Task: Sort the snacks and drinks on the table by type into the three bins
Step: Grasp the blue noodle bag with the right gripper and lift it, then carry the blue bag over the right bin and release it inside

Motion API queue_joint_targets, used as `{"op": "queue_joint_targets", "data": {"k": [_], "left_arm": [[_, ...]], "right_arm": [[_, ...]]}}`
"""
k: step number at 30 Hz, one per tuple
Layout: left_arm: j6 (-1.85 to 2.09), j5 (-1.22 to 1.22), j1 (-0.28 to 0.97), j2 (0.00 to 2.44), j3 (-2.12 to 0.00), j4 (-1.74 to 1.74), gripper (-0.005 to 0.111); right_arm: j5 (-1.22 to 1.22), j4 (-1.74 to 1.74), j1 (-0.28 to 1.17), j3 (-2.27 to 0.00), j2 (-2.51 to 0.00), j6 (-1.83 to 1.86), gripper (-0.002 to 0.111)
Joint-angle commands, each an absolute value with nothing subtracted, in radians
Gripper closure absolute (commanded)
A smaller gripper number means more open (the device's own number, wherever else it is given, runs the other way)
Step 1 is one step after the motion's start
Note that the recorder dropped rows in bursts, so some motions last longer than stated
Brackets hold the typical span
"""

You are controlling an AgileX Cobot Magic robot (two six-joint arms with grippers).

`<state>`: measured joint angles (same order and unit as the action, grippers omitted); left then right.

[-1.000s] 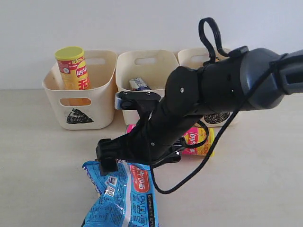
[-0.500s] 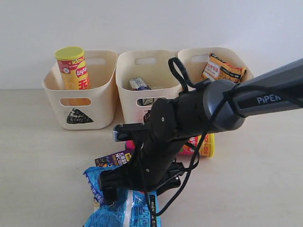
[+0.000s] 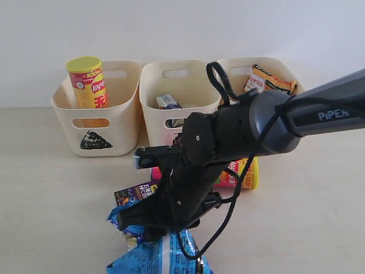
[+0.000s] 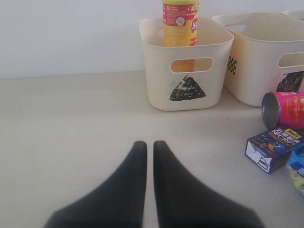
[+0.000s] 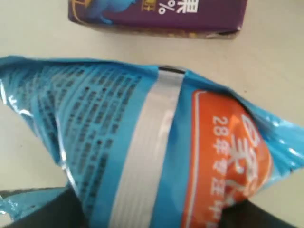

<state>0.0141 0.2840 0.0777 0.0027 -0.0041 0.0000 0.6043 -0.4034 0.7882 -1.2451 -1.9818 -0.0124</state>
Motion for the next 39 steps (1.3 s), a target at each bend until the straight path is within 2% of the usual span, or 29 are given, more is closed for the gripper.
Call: {"op": "queue_joint_targets", "data": {"k": [1,8,17,22,30,39], "left_arm": [[0.007,0.277,0.081,0.0,0.0,0.0,0.103],[0.007,0.277,0.081,0.0,0.0,0.0,0.103],[0.007,0.277,0.081,0.0,0.0,0.0,0.103],[0.007,0.277,0.081,0.0,0.0,0.0,0.103],[0.007,0.277,0.081,0.0,0.0,0.0,0.103],[0.007,0.277,0.081,0.0,0.0,0.0,0.103]], "right_arm": [[0.619,-0.345,0.783,-1.239,-1.867,0.0,0.106],[0.658,-0.315,0.702,-1.239,-1.693,0.0,0.106],[0.679,-0.251,0.458,-1.279,-1.545,0.0,0.106],[0.675,-0.245,0.347,-1.362,-1.547,0.035,0.106],[0.457,-0.183,0.227,-1.448,-1.57,0.036,0.106],[0.366,-0.167,0.192,-1.637,-1.817,0.078,0.106]]}}
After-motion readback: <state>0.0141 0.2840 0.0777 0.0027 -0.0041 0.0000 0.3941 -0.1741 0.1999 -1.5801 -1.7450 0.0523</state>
